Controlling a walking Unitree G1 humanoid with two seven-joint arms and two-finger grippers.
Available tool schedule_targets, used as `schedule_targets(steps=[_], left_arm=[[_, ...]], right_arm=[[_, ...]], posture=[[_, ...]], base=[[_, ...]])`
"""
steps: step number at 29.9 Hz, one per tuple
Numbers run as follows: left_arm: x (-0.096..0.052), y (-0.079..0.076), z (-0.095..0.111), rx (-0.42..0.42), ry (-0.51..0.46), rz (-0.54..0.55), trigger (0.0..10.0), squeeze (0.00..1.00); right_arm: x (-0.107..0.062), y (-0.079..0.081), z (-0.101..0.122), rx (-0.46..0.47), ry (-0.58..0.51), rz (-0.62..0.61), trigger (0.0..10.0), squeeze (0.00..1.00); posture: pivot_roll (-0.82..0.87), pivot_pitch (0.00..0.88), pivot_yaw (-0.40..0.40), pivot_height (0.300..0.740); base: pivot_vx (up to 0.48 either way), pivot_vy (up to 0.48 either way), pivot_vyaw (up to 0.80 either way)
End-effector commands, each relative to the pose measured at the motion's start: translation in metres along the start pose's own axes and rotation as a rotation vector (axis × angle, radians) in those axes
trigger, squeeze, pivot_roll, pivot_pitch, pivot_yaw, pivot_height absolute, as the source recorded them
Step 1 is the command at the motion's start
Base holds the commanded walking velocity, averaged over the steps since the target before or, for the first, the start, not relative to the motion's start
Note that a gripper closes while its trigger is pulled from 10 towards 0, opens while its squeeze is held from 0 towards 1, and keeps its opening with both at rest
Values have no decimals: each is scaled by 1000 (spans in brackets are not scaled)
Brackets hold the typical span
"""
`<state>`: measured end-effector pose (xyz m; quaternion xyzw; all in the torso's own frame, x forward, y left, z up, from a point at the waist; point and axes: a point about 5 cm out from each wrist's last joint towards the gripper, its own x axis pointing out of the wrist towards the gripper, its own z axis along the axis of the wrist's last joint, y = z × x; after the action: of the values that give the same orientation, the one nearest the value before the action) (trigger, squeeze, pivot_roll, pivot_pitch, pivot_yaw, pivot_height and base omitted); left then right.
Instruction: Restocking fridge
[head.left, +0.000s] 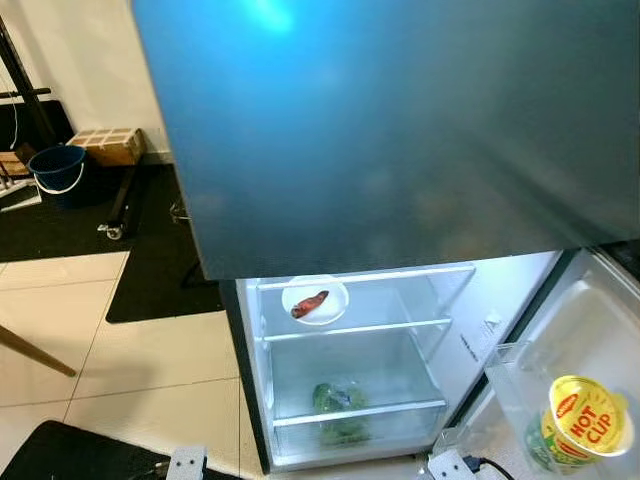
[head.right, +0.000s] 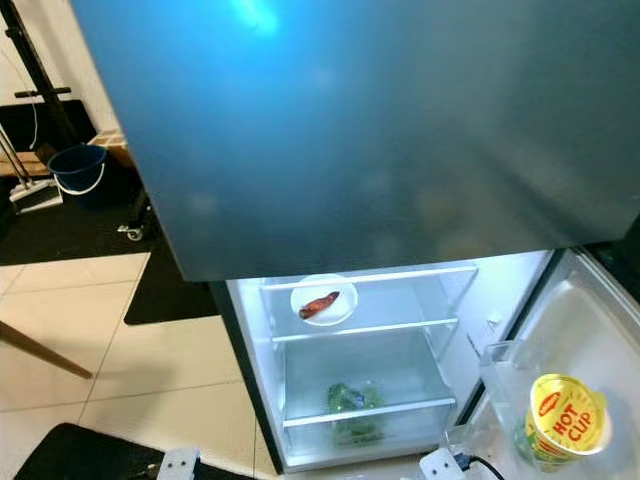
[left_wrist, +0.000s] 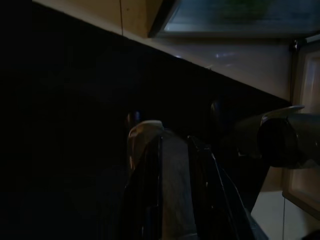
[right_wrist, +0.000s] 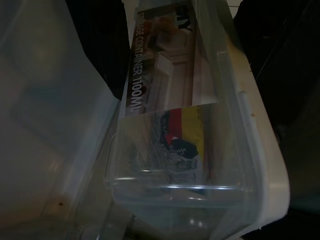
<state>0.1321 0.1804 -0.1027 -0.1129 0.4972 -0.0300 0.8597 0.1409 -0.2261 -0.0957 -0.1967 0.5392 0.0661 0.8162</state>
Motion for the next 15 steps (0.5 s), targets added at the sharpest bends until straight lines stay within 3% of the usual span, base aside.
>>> schedule_targets(steps=[1,7,15], left_arm=[[0,2,0,1,2,7,10000,0],[0,1,5,8,-11,-6,10000,0],[1,0,5,1,-14,-4,10000,0]], right_arm=[[1,-3,11,29,-46,-19,10000,0],[1,-12,37,73,-142,-54,10000,0],[1,-12,42,55,-148,-46,10000,0]], posture=[[-96,0,-4,740],[-97,0,-4,740],[-90,0,-13,740]], base=[[0,0,0],[0,0,0],[0,0,0]])
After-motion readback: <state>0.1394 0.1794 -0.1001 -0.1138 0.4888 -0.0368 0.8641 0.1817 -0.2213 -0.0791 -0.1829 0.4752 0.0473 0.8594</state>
